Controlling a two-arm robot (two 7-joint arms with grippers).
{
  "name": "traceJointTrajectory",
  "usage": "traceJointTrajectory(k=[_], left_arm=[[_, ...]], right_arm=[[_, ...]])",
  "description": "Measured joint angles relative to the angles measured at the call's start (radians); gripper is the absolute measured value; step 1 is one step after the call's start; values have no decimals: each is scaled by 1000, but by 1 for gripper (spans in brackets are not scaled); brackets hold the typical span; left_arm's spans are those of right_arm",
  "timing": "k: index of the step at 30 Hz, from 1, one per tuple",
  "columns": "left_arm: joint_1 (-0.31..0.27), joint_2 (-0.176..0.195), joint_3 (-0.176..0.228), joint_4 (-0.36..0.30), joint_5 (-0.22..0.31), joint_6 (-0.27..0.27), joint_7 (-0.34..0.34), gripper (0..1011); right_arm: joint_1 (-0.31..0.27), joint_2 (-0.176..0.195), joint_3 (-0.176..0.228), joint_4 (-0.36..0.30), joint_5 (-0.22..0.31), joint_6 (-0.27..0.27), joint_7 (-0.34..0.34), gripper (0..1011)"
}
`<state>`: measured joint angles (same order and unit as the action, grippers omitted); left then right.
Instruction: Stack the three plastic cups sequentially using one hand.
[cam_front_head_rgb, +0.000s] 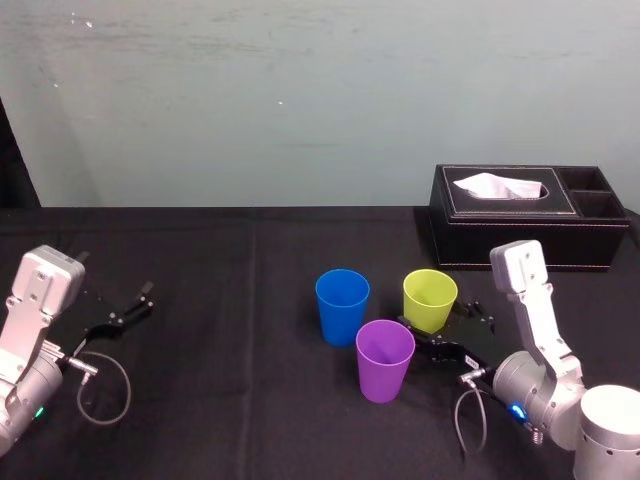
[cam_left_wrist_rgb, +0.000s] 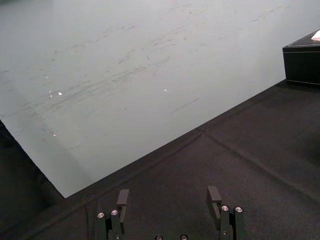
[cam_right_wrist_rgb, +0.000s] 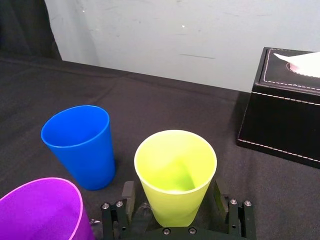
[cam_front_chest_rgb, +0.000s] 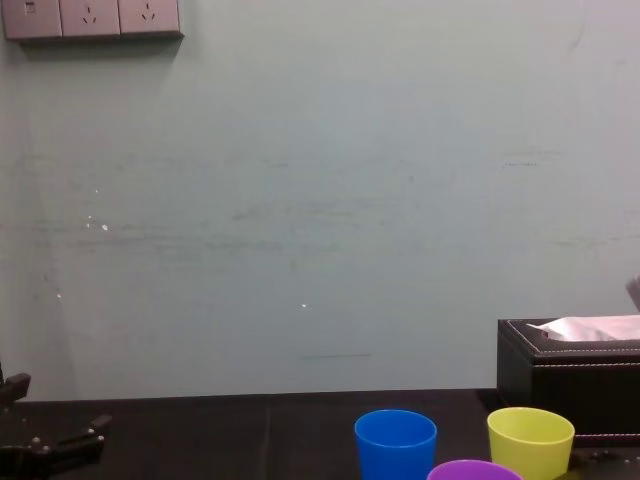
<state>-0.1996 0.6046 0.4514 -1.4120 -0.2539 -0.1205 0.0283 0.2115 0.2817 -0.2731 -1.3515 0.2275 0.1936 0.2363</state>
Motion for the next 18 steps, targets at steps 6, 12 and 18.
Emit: traceJointTrajectory(k=[6,12,18], left_arm=[[0,0,0,0,0,0,0,1000],[0,0,0,0,0,0,0,1000],[0,0,0,0,0,0,0,1000]], right_arm=[[4,-10,6,10,-12,-1,0,1003],[8,-20,12,22,-25,-4,0,1003],[14,-27,16,33,-32,-18,5,1003]])
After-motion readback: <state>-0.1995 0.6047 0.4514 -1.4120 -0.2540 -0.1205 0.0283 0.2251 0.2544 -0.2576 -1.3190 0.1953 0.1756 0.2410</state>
